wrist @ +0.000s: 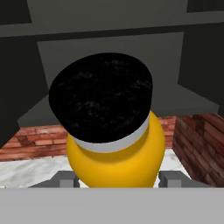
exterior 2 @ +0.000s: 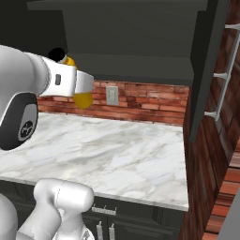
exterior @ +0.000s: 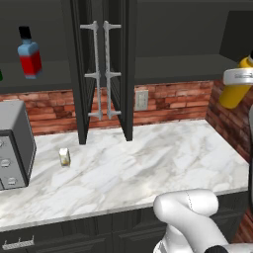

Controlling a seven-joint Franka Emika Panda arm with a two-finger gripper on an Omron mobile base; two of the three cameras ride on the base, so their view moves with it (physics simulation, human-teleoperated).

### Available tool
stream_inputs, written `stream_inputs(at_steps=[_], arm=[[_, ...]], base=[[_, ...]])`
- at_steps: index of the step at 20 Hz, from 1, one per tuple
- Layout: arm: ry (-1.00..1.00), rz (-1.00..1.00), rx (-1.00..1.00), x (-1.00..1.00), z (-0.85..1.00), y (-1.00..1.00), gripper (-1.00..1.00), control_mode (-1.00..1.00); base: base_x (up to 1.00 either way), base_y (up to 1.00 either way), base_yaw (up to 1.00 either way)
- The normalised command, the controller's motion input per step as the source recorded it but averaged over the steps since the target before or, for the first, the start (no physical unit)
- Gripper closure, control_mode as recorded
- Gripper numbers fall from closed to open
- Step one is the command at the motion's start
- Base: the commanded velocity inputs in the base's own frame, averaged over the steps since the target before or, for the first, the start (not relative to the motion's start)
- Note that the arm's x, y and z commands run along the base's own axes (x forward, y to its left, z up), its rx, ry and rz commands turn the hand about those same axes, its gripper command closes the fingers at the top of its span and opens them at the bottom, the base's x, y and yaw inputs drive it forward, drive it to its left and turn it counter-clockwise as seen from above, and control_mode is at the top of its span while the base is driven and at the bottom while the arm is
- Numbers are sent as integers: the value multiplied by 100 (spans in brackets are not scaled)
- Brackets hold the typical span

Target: Sort all alcoholic drinks to one cabinet, and non-alcoholic drinks to the other.

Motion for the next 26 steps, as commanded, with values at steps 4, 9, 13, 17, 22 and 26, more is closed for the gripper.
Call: stream_inputs(at_steps=[4, 9, 13, 17, 22, 26], arm=[[-6, 0, 0, 8, 13, -7, 100, -100], [-5, 0, 0, 14, 13, -6, 100, -100], [0, -2, 0, 27, 11, -2, 100, -100], [0, -4, 0, 33, 5, 0, 100, -100], [0, -4, 0, 29, 3, -4, 100, -100], [-2, -3, 0, 29, 0, -9, 100, -100]], base=[[0, 0, 0], [0, 0, 0], [0, 0, 0], [0, 0, 0], [0, 0, 0], [0, 0, 0]])
